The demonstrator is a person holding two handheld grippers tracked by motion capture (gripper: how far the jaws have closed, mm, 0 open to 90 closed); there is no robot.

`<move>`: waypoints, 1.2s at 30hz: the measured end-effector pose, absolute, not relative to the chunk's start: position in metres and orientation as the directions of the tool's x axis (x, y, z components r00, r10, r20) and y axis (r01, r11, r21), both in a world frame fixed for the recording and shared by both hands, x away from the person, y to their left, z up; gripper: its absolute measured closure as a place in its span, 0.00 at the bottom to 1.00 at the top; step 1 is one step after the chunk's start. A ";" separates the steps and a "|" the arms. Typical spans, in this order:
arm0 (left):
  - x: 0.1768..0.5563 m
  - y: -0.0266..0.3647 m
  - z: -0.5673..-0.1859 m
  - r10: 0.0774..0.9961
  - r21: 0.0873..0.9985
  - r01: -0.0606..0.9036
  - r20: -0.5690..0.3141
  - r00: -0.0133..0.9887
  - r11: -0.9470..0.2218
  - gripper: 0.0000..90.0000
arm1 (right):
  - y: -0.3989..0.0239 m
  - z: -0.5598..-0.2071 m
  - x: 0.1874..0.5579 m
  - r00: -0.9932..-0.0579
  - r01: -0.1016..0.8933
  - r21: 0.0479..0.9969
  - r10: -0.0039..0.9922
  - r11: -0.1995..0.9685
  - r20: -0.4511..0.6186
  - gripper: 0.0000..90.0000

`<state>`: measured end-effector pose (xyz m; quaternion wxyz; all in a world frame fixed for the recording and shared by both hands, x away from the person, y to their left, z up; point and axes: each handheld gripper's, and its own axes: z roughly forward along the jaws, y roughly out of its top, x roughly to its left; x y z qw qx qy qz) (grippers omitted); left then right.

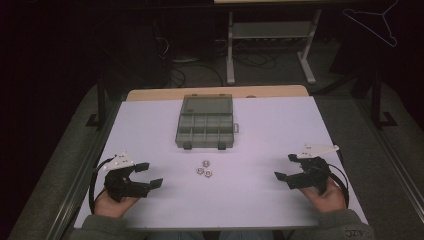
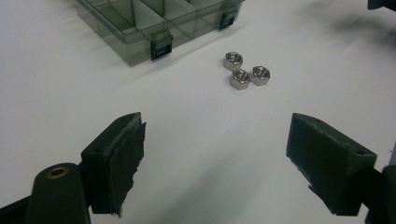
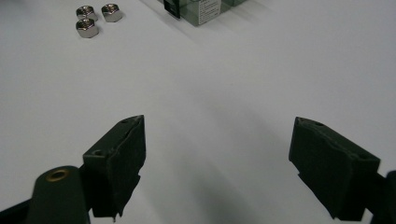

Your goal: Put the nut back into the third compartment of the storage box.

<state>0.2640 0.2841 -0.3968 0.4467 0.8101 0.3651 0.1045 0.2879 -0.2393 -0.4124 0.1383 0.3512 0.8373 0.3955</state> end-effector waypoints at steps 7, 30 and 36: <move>0.263 0.284 -0.396 0.687 0.802 0.495 -0.152 0.711 -0.335 0.21 | -0.235 -0.411 0.288 -0.718 0.482 0.756 0.695 0.443 0.050 0.19; 0.262 0.286 -0.396 0.693 0.809 0.494 -0.157 0.704 -0.318 0.21 | -0.164 -0.373 0.308 -0.818 0.425 0.697 0.575 0.578 0.022 0.23; 0.262 0.286 -0.395 0.691 0.806 0.492 -0.151 0.707 -0.328 0.21 | -0.123 -0.369 0.319 -0.865 0.375 0.667 0.502 0.644 0.001 0.26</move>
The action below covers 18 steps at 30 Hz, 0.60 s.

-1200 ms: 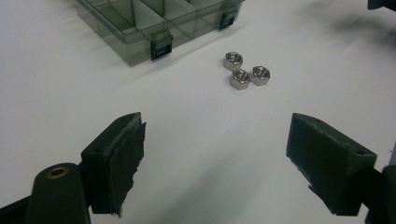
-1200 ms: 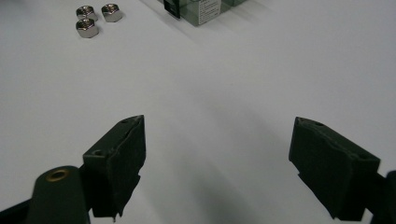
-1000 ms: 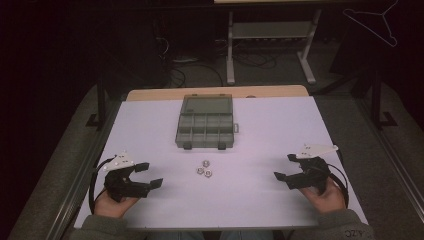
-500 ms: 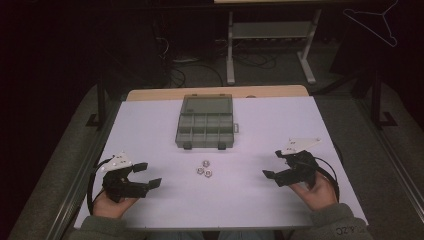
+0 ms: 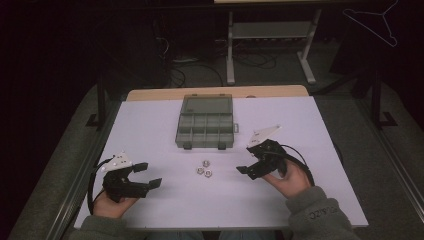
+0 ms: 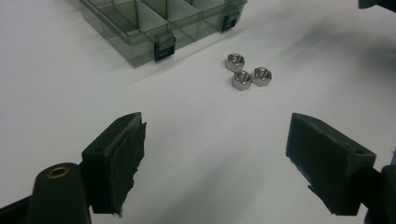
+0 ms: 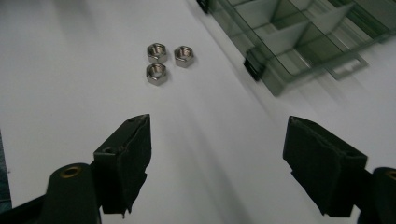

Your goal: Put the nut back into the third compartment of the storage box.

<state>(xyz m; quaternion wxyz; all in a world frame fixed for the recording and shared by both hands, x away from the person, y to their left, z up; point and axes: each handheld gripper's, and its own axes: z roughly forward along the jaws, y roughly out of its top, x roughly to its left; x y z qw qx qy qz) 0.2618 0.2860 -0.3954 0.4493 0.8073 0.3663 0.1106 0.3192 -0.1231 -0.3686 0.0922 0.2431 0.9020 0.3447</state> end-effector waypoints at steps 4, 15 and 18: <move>0.262 0.286 -0.395 0.689 0.804 0.491 -0.147 0.710 -0.335 0.21 | -0.107 -0.371 0.326 -0.882 0.359 0.647 0.472 0.673 -0.001 0.27; 0.263 0.286 -0.396 0.686 0.806 0.490 -0.149 0.712 -0.333 0.21 | -0.065 -0.382 0.345 -0.916 0.337 0.596 0.399 0.729 0.029 0.35; 0.263 0.287 -0.396 0.686 0.807 0.490 -0.151 0.711 -0.330 0.21 | -0.055 -0.385 0.348 -0.923 0.333 0.575 0.383 0.747 0.037 0.37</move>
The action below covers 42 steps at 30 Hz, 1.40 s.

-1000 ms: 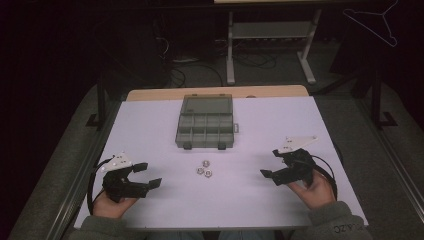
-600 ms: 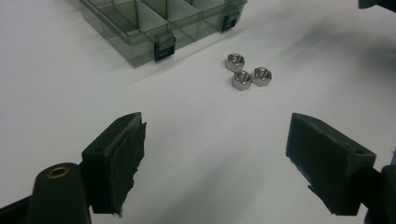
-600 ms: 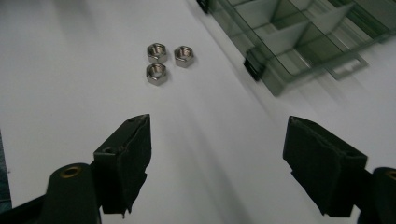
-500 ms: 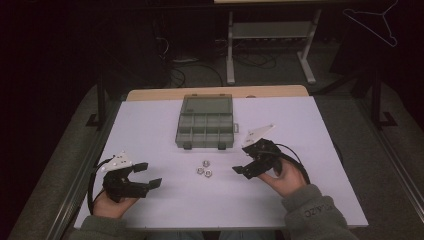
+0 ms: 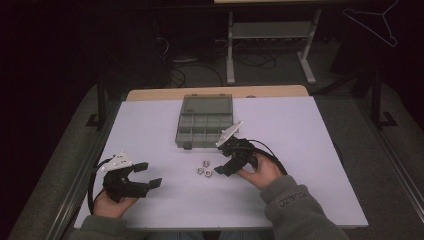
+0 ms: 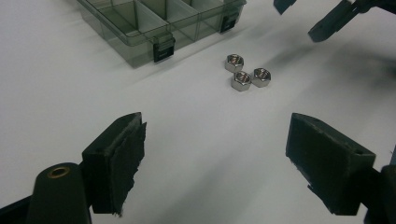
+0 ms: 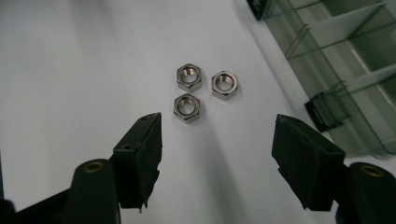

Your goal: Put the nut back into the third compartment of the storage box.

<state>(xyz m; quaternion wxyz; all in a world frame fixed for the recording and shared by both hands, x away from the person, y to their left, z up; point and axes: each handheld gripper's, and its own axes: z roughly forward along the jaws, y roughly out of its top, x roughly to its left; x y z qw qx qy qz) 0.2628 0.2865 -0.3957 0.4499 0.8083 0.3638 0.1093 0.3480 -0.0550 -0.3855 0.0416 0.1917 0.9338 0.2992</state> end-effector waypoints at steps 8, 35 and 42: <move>0.263 0.287 -0.395 0.685 0.809 0.486 -0.148 0.714 -0.332 0.21 | -0.027 -0.398 0.353 -0.939 0.315 0.523 0.339 0.792 0.051 0.44; 0.263 0.288 -0.395 0.685 0.806 0.488 -0.148 0.714 -0.335 0.21 | 0.003 -0.423 0.350 -0.958 0.265 0.433 0.287 0.862 0.015 0.73; 0.263 0.288 -0.395 0.685 0.808 0.487 -0.148 0.713 -0.332 0.22 | 0.003 -0.425 0.351 -0.958 0.267 0.427 0.288 0.864 0.016 0.75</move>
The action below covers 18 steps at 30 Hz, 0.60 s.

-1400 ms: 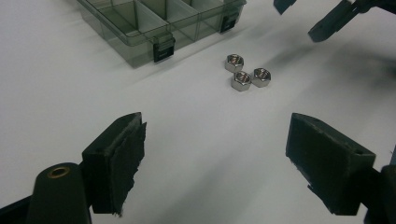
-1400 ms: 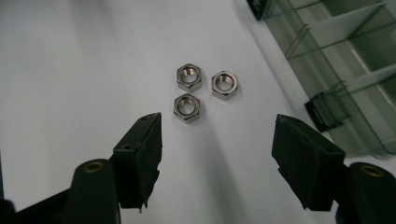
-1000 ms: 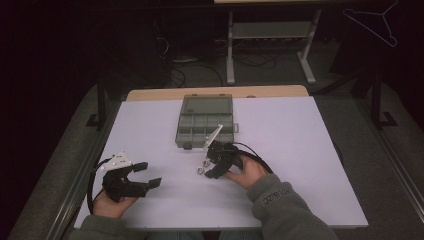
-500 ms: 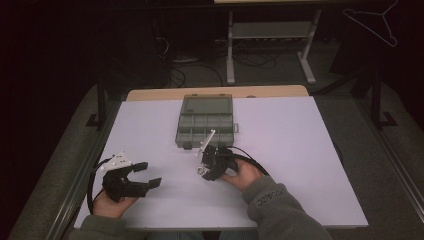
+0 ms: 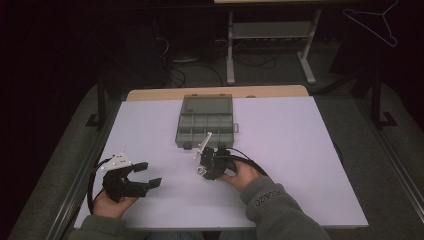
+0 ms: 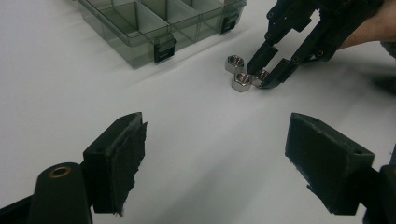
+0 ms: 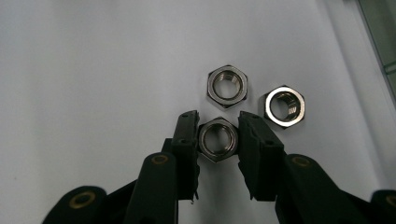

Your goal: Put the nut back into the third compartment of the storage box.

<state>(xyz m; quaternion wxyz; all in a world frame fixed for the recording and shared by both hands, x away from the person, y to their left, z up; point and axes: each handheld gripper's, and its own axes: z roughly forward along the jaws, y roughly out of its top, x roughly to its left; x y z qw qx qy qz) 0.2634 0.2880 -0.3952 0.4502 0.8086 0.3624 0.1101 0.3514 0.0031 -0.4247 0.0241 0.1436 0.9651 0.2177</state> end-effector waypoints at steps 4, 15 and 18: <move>0.263 0.288 -0.395 0.685 0.806 0.488 -0.148 0.714 -0.335 0.22 | 0.003 -0.424 0.352 -0.958 0.268 0.425 0.286 0.864 0.022 0.76; 0.263 0.288 -0.395 0.686 0.809 0.488 -0.152 0.712 -0.328 0.22 | -0.005 -0.419 0.359 -0.955 0.286 0.433 0.290 0.855 0.059 0.77; 0.263 0.288 -0.395 0.685 0.810 0.485 -0.148 0.714 -0.330 0.22 | -0.010 -0.408 0.363 -0.952 0.297 0.452 0.299 0.841 0.070 0.77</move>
